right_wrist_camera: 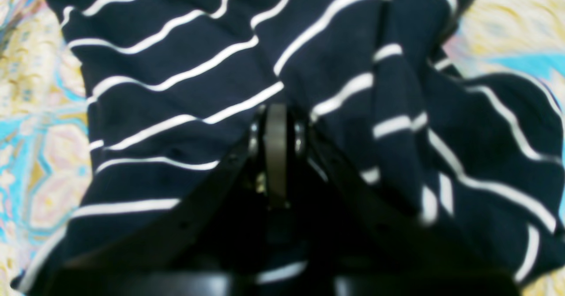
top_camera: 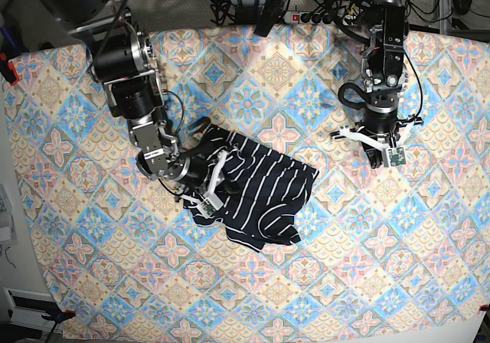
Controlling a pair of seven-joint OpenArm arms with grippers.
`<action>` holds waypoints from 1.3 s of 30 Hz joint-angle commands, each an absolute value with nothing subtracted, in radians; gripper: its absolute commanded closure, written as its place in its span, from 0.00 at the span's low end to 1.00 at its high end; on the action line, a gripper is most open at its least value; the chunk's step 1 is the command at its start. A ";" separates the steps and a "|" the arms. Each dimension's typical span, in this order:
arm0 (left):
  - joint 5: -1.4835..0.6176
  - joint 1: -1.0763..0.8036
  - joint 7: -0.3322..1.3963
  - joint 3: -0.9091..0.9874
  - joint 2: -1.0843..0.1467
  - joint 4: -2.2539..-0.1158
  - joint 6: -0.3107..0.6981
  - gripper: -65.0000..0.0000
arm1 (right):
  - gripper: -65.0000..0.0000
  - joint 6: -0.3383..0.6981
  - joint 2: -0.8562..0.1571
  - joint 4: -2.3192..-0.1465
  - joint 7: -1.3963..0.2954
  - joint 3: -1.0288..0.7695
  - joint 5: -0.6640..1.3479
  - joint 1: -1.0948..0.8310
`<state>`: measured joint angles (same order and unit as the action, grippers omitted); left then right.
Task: Fold the T-shirt properly
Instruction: 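Drag the folded shirt with the right gripper toward the right arm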
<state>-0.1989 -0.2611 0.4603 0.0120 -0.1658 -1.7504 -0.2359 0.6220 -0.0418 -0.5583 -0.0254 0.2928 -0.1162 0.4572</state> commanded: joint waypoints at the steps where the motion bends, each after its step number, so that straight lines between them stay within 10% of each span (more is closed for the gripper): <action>1: -0.193 -0.252 0.435 0.015 -0.171 -1.767 -0.237 1.00 | 0.96 0.608 -0.061 -0.570 -0.028 0.272 -0.117 0.481; 22: -0.193 -0.251 0.435 0.016 -0.171 -1.765 -0.237 1.00 | 0.97 0.608 -0.079 -1.205 -0.223 0.346 -0.117 0.232; 39: -0.193 -0.266 0.435 0.018 -0.170 -1.771 -0.237 1.00 | 0.97 0.608 0.071 -0.897 -0.219 0.437 -0.117 0.372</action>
